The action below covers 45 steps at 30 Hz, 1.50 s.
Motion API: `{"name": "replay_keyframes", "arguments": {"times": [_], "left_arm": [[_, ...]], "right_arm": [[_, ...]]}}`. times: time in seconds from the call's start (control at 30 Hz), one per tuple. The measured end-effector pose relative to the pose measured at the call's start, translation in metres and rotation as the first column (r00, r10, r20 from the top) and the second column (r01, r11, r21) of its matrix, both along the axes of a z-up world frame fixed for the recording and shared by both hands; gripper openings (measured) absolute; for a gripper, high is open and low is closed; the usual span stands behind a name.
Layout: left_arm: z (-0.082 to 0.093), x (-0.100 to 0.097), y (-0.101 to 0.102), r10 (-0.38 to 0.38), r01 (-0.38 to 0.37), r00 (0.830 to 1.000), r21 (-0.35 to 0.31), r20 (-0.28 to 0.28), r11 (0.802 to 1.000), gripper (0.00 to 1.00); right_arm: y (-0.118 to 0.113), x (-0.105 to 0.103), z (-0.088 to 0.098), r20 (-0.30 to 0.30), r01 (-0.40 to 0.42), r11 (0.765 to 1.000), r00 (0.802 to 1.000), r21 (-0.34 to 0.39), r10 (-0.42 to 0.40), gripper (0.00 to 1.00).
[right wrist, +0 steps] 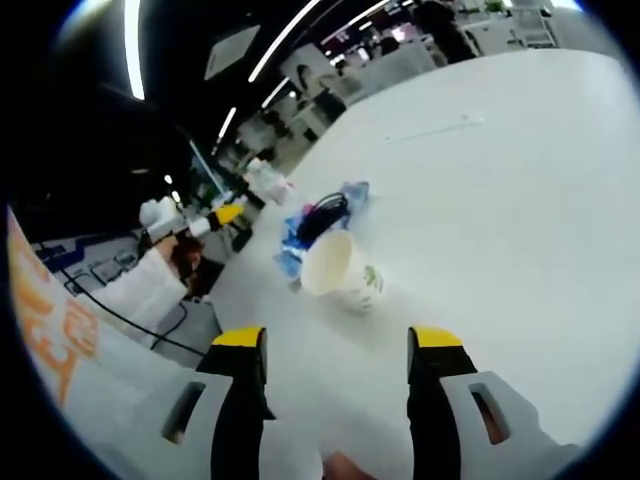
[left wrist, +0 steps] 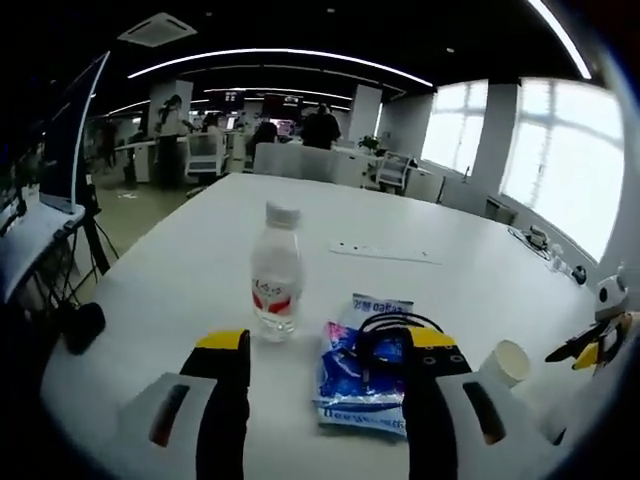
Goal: Arrange the tabletop items into an orderly group along one side of the table until the central work area is clear of visible clutter.
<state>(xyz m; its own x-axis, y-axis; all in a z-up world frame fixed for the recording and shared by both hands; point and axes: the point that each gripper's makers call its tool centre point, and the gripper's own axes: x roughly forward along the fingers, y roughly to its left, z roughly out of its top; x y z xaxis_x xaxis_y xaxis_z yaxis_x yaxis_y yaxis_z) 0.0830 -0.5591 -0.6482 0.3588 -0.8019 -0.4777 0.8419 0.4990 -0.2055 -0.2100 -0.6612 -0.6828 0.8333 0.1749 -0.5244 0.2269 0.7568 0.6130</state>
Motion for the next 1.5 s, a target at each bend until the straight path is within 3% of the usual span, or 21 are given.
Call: {"name": "replay_keyframes", "arguments": {"times": [0.23,0.47,0.6,0.67,0.93,1.13,1.17,1.2,1.27,1.5], "left_arm": [[-0.024,-0.018,-0.008,-0.040,0.042,0.994,0.025,-0.099,0.999,0.56],[-0.039,-0.020,-0.018,0.005,0.001,0.981,0.027,-0.193,1.000,0.51],[-0.043,-0.023,-0.030,0.025,-0.023,0.966,0.009,-0.258,1.000,0.49],[-0.047,-0.028,-0.039,0.030,-0.034,0.946,-0.008,-0.324,0.999,0.49],[-0.056,-0.029,-0.058,0.077,-0.090,0.920,-0.016,-0.383,0.996,0.46],[-0.070,-0.036,-0.066,0.102,-0.099,0.906,0.028,-0.412,0.995,0.44],[-0.072,-0.038,-0.067,0.107,-0.102,0.901,0.034,-0.421,0.994,0.43],[-0.074,-0.041,-0.068,0.117,-0.113,0.882,0.036,-0.456,0.993,0.43],[-0.074,-0.041,-0.071,0.129,-0.134,0.872,0.024,-0.472,0.991,0.44],[-0.091,-0.041,-0.064,0.169,-0.128,0.877,0.120,-0.451,0.984,0.36]], "right_arm": [[-0.006,-0.004,0.000,-0.001,0.020,1.000,1.000,-0.004,-0.020,0.54],[-0.007,-0.004,-0.003,-0.002,0.034,0.999,0.999,0.005,-0.034,0.54],[-0.010,-0.005,-0.006,-0.001,0.039,0.999,0.999,0.010,-0.039,0.54],[-0.010,-0.005,-0.006,-0.003,0.039,0.999,0.999,0.012,-0.039,0.54],[-0.011,-0.005,-0.004,0.002,0.044,0.999,0.999,0.012,-0.044,0.54],[-0.013,-0.006,-0.005,-0.002,0.050,0.999,0.999,0.012,-0.050,0.54],[-0.013,-0.006,-0.005,-0.001,0.051,0.999,0.999,0.012,-0.051,0.54],[-0.013,-0.006,-0.005,-0.001,0.051,0.999,0.999,0.012,-0.051,0.54],[-0.012,-0.006,-0.004,0.001,0.052,0.999,0.999,0.012,-0.052,0.54],[-0.010,-0.006,-0.004,-0.005,0.045,0.999,0.999,0.015,-0.045,0.54]]}}
